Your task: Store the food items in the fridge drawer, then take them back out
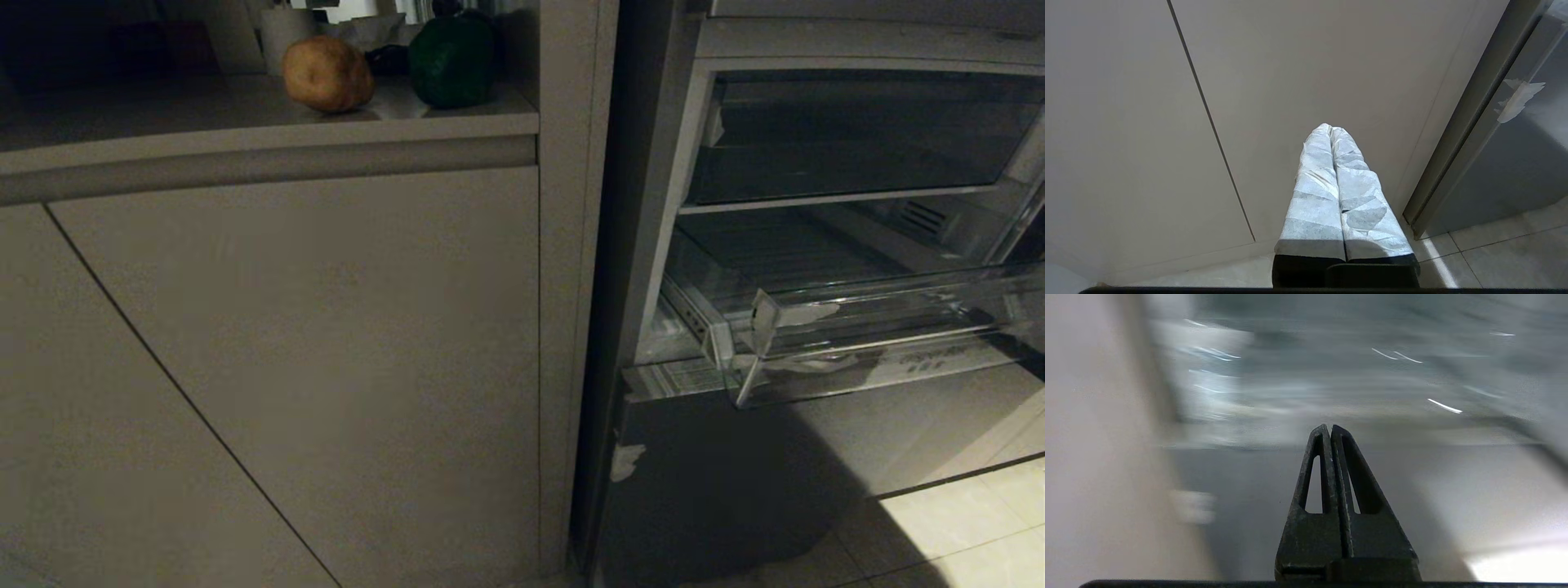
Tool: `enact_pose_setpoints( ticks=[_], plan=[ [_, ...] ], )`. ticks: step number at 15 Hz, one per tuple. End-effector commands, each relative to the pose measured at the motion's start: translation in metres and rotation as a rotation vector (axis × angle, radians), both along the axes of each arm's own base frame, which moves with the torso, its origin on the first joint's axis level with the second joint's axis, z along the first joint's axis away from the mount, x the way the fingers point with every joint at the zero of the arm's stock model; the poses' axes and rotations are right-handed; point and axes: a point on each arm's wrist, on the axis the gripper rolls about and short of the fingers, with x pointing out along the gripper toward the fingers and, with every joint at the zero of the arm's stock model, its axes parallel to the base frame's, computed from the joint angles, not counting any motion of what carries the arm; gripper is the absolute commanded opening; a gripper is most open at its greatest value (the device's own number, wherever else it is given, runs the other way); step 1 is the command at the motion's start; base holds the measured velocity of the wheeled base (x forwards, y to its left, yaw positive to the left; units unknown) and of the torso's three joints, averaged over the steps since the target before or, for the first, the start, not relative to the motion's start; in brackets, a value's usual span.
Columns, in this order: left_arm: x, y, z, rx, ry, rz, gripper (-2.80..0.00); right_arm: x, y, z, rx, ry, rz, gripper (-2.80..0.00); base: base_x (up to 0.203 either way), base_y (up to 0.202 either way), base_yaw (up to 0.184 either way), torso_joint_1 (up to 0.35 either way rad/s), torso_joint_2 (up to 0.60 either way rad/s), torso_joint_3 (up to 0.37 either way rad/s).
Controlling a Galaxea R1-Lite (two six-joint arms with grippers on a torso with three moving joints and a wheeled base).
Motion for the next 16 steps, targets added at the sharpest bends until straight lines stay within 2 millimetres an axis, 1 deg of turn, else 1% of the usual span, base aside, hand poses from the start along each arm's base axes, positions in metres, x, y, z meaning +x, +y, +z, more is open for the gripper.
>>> enact_pose_setpoints(
  ticks=[1,2,3,4,5,6,8,9,15,16],
  plan=[
    [0.000,0.000,0.000,0.000,0.001,0.000,-2.80,-0.035,-0.016,-0.008,-0.011,0.002,-0.188,-2.80,0.000,0.000,0.000,0.000,0.00,0.000],
    [0.000,0.000,0.000,0.000,0.001,0.000,-2.80,-0.046,-0.017,-0.015,-0.015,-0.006,-0.200,-2.80,0.000,0.000,0.000,0.000,0.00,0.000],
    [0.000,0.000,0.000,0.000,0.001,0.000,-2.80,-0.057,-0.017,-0.027,-0.022,-0.008,-0.175,-2.80,0.000,0.000,0.000,0.000,0.00,0.000],
    [0.000,0.000,0.000,0.000,0.001,0.001,-2.80,-0.067,-0.016,-0.045,-0.035,0.006,-0.125,-2.80,0.000,0.000,0.000,0.000,0.00,0.000],
    [0.000,0.000,0.000,0.000,0.000,0.001,-2.80,-0.074,-0.015,-0.059,-0.042,0.010,-0.082,-2.80,0.000,0.000,0.000,0.000,0.00,0.000],
    [0.000,0.000,0.000,-0.003,0.000,0.001,-2.80,-0.079,-0.014,-0.071,-0.042,0.010,-0.041,-2.80,0.000,0.000,0.000,0.000,0.00,0.000],
    [0.000,0.000,0.000,-0.003,0.000,0.001,-2.80,-0.079,-0.012,-0.090,-0.001,0.086,0.033,-2.80,0.000,0.000,0.000,0.000,0.00,0.000],
    [0.000,0.000,0.000,-0.003,0.000,0.000,-2.80,-0.078,-0.011,-0.094,0.022,0.116,0.048,-2.80,0.000,0.000,0.000,0.000,0.00,0.000],
    [0.000,0.000,0.000,-0.003,0.000,0.001,-2.80,-0.078,-0.011,-0.094,0.016,0.115,0.048,-2.80,0.000,0.000,0.000,0.000,0.00,0.000],
    [0.000,0.000,0.000,-0.003,0.000,0.001,-2.80,-0.078,-0.011,-0.094,0.017,0.115,0.048,-2.80,0.000,0.000,0.000,0.095,-0.23,-0.134]
  ],
)
